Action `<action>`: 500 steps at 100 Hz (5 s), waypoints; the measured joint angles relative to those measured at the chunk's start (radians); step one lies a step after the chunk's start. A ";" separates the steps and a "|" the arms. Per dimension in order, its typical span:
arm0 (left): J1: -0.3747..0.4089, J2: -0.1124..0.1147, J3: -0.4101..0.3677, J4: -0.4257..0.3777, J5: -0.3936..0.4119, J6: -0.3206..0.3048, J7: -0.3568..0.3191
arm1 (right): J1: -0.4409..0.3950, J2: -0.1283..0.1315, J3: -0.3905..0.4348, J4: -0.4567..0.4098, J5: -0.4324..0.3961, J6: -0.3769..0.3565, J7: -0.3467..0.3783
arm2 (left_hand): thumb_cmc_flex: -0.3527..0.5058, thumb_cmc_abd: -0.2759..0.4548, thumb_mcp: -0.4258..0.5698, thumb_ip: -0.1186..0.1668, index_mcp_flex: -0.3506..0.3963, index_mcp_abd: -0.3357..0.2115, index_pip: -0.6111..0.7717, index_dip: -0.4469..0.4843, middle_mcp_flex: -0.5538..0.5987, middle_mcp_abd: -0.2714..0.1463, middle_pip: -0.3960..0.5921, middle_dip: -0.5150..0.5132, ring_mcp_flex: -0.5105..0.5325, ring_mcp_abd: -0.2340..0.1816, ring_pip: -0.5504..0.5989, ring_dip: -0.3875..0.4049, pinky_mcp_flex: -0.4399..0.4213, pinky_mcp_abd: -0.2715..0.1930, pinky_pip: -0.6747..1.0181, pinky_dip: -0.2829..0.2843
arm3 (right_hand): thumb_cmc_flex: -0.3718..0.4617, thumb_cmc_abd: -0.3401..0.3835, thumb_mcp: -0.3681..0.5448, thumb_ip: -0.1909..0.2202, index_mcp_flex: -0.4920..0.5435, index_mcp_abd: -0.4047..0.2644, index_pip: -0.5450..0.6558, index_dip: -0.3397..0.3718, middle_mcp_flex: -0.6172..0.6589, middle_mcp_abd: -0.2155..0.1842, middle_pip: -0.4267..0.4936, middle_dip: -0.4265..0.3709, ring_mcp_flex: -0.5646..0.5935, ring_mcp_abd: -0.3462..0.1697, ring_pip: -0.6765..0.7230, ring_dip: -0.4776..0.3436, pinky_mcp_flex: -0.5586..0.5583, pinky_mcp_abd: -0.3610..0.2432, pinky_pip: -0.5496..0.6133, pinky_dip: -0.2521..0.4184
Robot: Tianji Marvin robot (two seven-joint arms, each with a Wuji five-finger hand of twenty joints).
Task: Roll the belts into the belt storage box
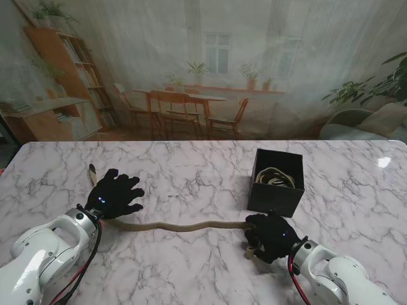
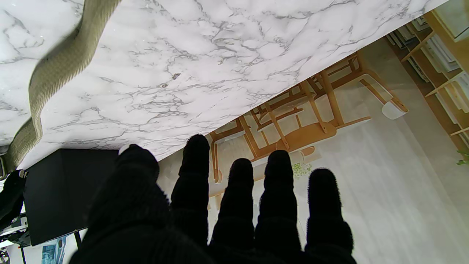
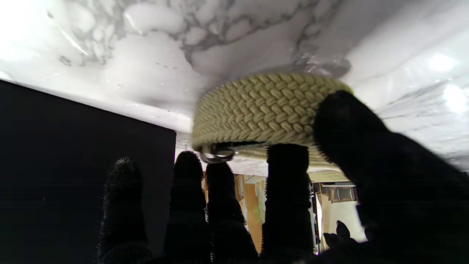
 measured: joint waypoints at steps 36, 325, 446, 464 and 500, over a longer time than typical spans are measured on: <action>-0.002 0.000 0.001 0.003 0.000 0.000 0.001 | 0.000 0.004 -0.024 -0.012 0.029 -0.016 0.058 | 0.000 0.000 0.000 0.000 0.000 0.000 0.000 0.000 0.000 0.000 0.000 0.000 0.000 0.000 0.000 0.000 0.000 0.000 0.000 0.000 | -0.001 0.011 -0.001 0.000 0.000 0.010 0.005 0.001 -0.102 0.077 -0.067 -0.043 -0.090 0.061 -0.067 -0.037 -0.043 -0.012 -0.019 -0.048; -0.050 0.026 0.041 0.083 0.015 -0.110 -0.257 | 0.073 -0.003 -0.123 0.068 0.011 0.196 -0.050 | 0.063 -0.101 0.004 -0.003 0.034 -0.048 0.211 0.058 -0.083 0.000 0.015 -0.021 -0.046 -0.011 -0.031 -0.031 0.009 -0.035 0.016 -0.013 | -0.012 0.124 -0.180 -0.045 -0.069 -0.050 -0.097 0.106 0.610 -0.081 0.246 0.175 0.292 -0.057 0.084 0.111 0.132 -0.093 0.110 0.063; -0.055 0.015 0.050 0.014 -0.028 -0.113 -0.152 | 0.106 -0.015 -0.106 0.065 0.082 0.075 0.053 | 0.024 -0.040 0.007 -0.003 0.032 -0.035 0.112 0.074 -0.083 0.000 0.002 -0.021 -0.046 -0.009 -0.031 -0.031 0.003 -0.020 0.011 -0.013 | -0.135 0.308 -0.246 0.077 -0.004 0.058 -0.578 0.132 0.857 -0.186 0.042 0.043 0.425 -0.152 0.270 0.195 0.232 -0.204 0.228 0.108; -0.092 0.015 0.101 0.037 -0.046 -0.055 -0.154 | 0.052 0.003 -0.036 -0.089 0.054 0.039 0.334 | 0.013 -0.039 0.005 -0.003 0.032 -0.032 0.108 0.074 -0.083 0.000 0.002 -0.021 -0.046 -0.006 -0.031 -0.031 -0.001 -0.012 -0.001 -0.013 | -0.182 0.335 -0.340 0.084 -0.158 0.150 -0.683 0.133 0.720 -0.199 -0.065 -0.047 0.291 -0.209 0.074 0.045 0.180 -0.228 0.196 0.091; -0.109 0.009 0.119 0.068 -0.062 -0.031 -0.147 | 0.025 0.029 0.032 -0.218 0.193 0.001 0.693 | 0.013 -0.039 0.005 -0.003 0.032 -0.031 0.100 0.074 -0.083 0.000 0.002 -0.021 -0.046 -0.004 -0.031 -0.031 -0.003 -0.012 -0.004 -0.013 | -0.150 0.345 -0.238 0.134 -0.454 0.313 -0.848 0.127 0.450 -0.179 -0.307 -0.178 0.057 -0.231 -0.081 -0.072 0.012 -0.256 0.033 0.001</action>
